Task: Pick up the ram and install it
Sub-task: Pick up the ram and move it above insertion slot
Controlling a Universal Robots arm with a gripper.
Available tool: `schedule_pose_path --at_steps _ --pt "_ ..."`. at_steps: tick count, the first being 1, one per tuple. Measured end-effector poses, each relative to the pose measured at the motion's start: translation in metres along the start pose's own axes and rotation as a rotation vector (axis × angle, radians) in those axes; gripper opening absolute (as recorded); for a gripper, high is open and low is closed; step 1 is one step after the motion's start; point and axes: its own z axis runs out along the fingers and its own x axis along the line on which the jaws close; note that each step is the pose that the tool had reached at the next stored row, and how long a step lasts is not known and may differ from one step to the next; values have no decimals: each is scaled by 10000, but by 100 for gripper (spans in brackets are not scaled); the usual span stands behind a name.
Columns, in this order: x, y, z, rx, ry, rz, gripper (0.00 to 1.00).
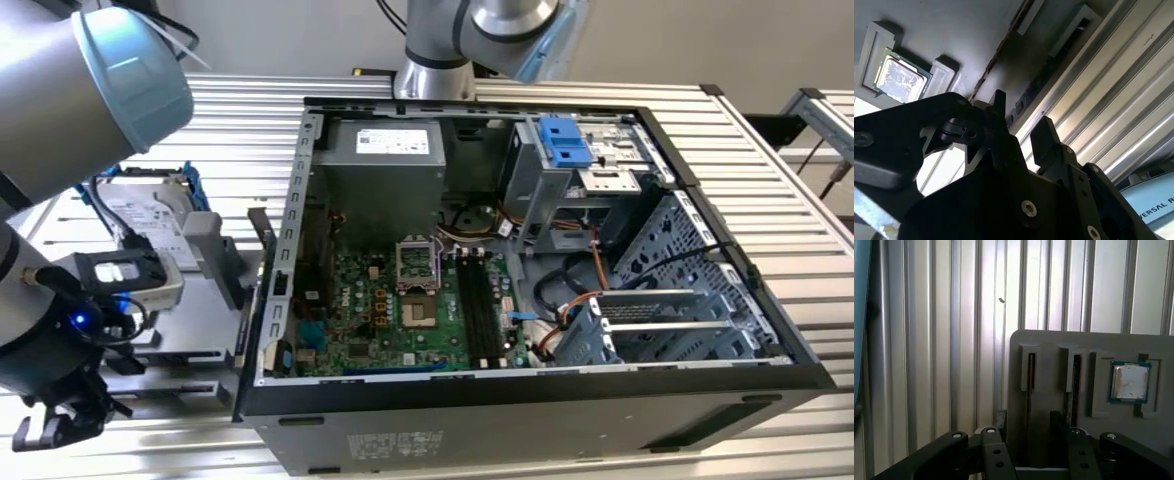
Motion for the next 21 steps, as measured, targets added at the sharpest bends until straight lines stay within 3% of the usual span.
schedule_pose_path --at_steps 3,9,10,19,20,21 --pt "2 -9 42 0 0 2 100" --pt "2 -10 43 -2 0 1 100" --pt "2 -9 43 -1 0 1 0" --pt "2 -9 43 -2 -1 2 0" --pt "1 -10 20 0 -2 8 0" --pt "-2 -9 -54 -3 1 12 0"
